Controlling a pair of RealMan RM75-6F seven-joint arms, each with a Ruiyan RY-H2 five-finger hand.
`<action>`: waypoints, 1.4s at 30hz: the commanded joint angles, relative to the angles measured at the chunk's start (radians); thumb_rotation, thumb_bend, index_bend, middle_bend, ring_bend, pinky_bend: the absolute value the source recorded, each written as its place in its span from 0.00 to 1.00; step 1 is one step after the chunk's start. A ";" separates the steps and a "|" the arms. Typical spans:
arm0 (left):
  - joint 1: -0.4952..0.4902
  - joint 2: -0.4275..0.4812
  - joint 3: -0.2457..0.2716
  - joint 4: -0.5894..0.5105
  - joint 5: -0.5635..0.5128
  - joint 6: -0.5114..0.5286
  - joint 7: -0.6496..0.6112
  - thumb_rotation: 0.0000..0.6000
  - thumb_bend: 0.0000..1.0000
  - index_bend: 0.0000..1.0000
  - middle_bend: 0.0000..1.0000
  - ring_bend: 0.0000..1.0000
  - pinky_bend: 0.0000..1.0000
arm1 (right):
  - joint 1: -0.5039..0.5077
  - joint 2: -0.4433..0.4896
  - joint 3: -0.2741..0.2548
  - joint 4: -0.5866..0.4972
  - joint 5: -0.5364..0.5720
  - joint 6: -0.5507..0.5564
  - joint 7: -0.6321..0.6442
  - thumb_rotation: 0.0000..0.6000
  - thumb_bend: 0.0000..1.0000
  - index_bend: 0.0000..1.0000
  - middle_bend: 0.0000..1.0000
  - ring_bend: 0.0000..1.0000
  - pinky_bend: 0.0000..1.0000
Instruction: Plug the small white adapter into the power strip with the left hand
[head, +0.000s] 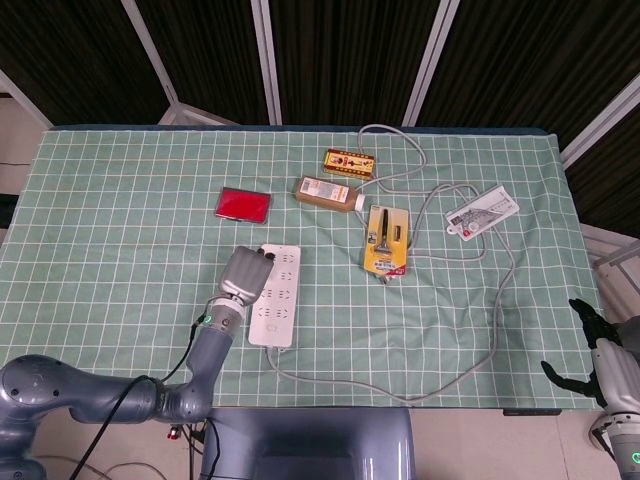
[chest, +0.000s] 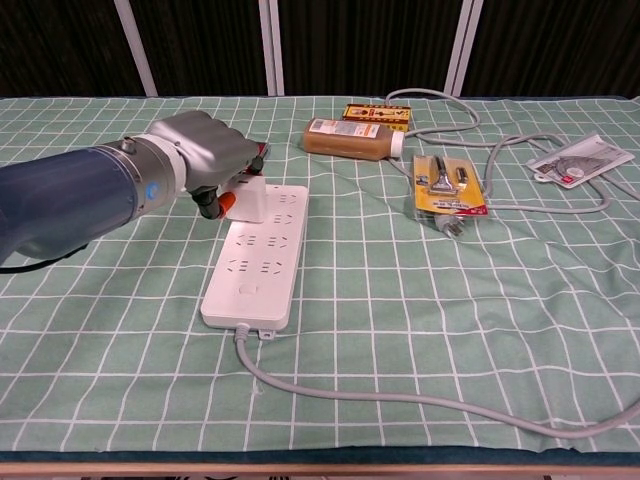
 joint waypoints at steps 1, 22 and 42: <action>-0.003 -0.006 -0.003 0.007 -0.001 -0.004 0.001 1.00 0.72 0.68 0.81 0.91 0.97 | 0.000 0.000 0.000 0.000 0.000 0.000 0.001 1.00 0.34 0.00 0.00 0.00 0.00; -0.011 -0.009 0.013 -0.001 -0.056 -0.013 0.052 1.00 0.68 0.67 0.79 0.91 0.97 | -0.001 0.002 0.001 -0.003 0.003 -0.001 0.005 1.00 0.34 0.00 0.00 0.00 0.00; -0.010 0.048 -0.013 -0.046 -0.038 0.028 0.028 1.00 0.07 0.16 0.25 0.89 0.96 | -0.002 0.002 0.001 -0.003 0.000 0.002 0.003 1.00 0.34 0.00 0.00 0.00 0.00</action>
